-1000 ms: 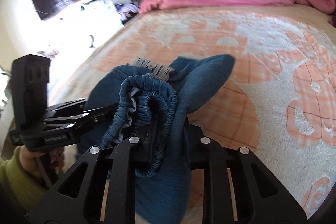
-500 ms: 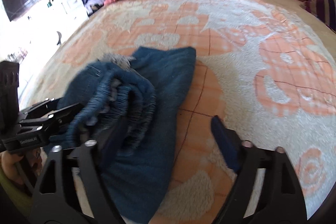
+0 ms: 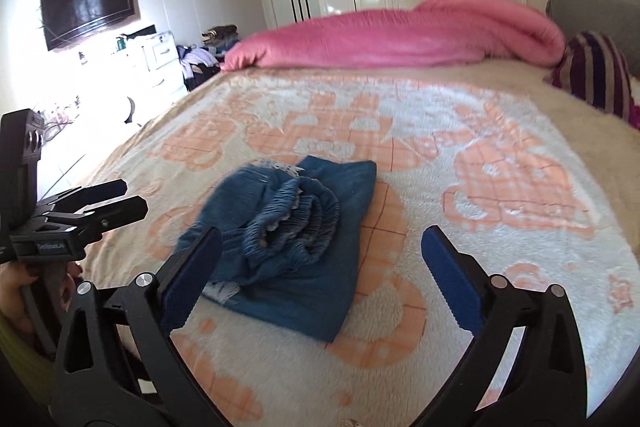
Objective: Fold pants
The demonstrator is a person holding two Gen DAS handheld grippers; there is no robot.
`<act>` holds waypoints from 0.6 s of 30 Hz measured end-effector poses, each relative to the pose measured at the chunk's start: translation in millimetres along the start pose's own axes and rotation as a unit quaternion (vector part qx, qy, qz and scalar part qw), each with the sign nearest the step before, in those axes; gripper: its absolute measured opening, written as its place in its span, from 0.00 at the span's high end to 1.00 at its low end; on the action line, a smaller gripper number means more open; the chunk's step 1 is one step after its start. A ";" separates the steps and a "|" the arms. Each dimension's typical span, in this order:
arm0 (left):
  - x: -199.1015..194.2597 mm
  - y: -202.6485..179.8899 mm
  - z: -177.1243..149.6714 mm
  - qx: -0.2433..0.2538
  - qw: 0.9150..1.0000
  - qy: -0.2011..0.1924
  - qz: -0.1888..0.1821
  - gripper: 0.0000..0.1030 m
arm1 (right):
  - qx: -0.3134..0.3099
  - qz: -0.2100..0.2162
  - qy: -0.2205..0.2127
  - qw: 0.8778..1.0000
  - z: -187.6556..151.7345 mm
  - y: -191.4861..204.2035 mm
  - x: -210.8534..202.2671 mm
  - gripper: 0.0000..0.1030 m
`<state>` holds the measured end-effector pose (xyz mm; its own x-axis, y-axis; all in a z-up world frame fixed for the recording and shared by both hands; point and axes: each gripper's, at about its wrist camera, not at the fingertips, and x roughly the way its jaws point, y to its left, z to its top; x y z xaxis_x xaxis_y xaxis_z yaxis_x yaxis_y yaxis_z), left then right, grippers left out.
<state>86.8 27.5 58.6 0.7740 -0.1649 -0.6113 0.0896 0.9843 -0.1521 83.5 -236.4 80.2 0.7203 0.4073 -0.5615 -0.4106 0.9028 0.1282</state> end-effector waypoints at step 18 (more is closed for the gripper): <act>-19.4 -0.9 -80.4 -0.018 0.999 0.041 0.028 0.04 | 0.002 -0.037 0.050 0.998 -80.5 9.2 -13.2 0.08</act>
<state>21.4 24.8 8.1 0.7235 -0.1156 -0.6806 0.0239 0.9895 -0.1426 25.1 -244.6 23.1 0.6886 0.3230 -0.6492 -0.3553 0.9308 0.0862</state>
